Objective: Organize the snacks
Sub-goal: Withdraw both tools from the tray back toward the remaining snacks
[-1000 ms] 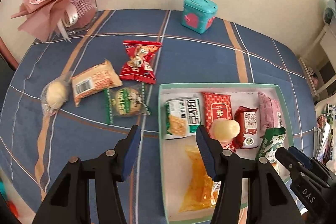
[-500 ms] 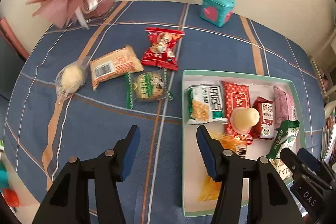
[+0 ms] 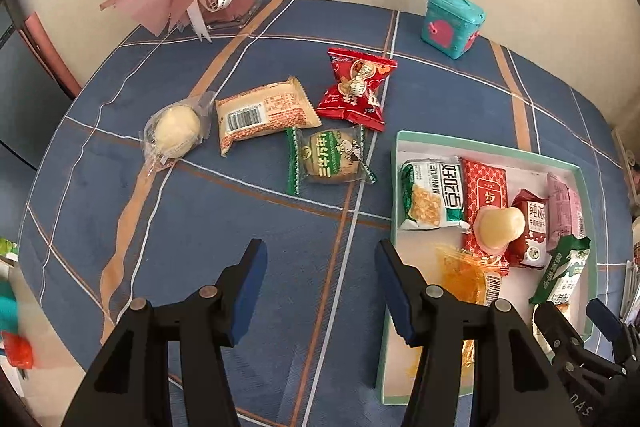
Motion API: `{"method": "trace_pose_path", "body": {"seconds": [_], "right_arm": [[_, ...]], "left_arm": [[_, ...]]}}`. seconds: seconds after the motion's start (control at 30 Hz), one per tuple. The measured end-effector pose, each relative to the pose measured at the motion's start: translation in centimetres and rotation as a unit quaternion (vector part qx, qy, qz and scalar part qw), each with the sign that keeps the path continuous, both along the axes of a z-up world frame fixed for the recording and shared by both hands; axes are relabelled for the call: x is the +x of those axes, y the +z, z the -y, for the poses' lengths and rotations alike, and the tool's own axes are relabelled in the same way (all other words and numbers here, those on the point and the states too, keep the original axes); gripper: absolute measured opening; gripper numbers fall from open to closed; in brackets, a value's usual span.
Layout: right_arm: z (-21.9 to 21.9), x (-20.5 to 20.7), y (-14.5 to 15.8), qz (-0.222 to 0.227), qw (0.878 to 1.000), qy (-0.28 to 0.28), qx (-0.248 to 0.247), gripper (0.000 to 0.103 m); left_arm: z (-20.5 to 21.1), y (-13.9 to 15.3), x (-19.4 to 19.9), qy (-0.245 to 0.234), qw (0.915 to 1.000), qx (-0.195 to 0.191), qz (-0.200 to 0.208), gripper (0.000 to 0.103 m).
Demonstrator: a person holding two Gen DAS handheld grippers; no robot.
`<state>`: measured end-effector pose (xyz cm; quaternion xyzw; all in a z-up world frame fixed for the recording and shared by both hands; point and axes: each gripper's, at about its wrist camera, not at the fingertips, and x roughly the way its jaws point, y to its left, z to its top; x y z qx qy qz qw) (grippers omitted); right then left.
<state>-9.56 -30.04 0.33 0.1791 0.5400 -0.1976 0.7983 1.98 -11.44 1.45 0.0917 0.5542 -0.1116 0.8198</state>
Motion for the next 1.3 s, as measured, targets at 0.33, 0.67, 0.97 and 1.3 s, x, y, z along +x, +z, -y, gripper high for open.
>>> {"method": "trace_pose_path", "body": {"seconds": [0.33,0.67,0.97,1.3], "right_arm": [[-0.6,0.6,0.9,0.026,1.0,-0.012,-0.01,0.1],[-0.4,1.0,1.5,0.052,0.997,-0.05,-0.03,0.1],[-1.7,2.4,1.5,0.063,0.996,-0.027,-0.053,0.1],[-3.1,4.9,0.8,0.08,0.997,-0.007,-0.014,0.1]], "left_arm": [[0.0,0.3,0.2,-0.007,0.9998,0.015,0.01,0.082],[-0.8,-0.5,1.4,-0.003,1.0,0.005,-0.005,0.083],[-1.7,-1.0,2.9,0.001,1.0,-0.002,0.007,0.096],[-4.6,-0.6,5.7,0.016,0.9989,-0.038,0.024,0.1]]}}
